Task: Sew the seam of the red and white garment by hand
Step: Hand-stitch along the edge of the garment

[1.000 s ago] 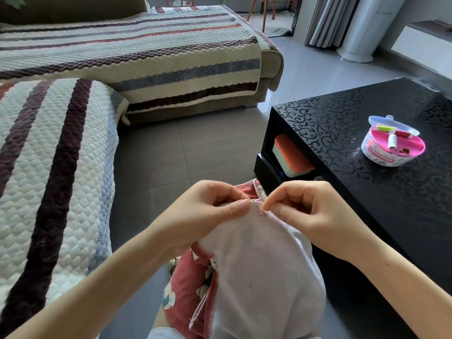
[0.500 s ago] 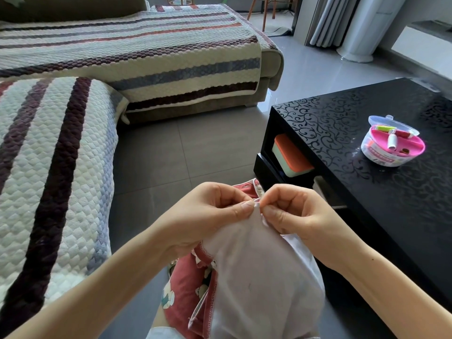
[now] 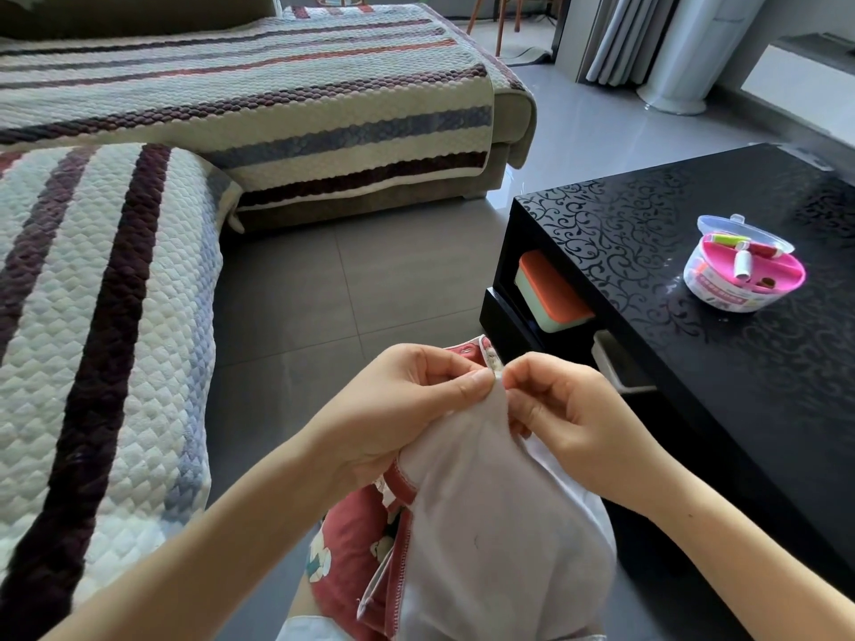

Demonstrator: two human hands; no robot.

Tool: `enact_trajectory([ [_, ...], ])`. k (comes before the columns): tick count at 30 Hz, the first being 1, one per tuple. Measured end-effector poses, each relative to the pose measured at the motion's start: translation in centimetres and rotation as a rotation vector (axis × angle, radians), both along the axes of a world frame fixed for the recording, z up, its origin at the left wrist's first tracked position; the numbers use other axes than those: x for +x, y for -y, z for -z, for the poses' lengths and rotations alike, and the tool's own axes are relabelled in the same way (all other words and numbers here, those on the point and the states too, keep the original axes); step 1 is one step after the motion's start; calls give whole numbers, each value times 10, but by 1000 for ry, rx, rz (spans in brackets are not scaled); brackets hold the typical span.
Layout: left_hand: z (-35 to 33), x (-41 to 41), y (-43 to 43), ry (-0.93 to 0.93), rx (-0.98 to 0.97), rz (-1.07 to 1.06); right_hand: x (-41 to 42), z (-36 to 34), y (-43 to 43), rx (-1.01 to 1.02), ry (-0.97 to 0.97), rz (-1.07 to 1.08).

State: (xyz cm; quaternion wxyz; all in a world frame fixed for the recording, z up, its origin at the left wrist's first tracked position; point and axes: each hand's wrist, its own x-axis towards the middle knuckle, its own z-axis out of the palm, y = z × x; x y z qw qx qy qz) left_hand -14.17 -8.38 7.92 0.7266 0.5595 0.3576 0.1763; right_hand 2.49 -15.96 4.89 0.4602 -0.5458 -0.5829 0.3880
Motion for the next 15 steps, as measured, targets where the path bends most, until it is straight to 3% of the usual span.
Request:
enact_trajectory([
  [7, 4, 6, 4, -93, 106, -55, -1, 7, -2, 74, 101, 101],
  [12, 3, 10, 3, -82, 138, -115, 5, -3, -6, 76, -38, -12],
  [15, 2, 10, 1, -70, 153, -113, 5, -7, -5, 121, 31, 13],
])
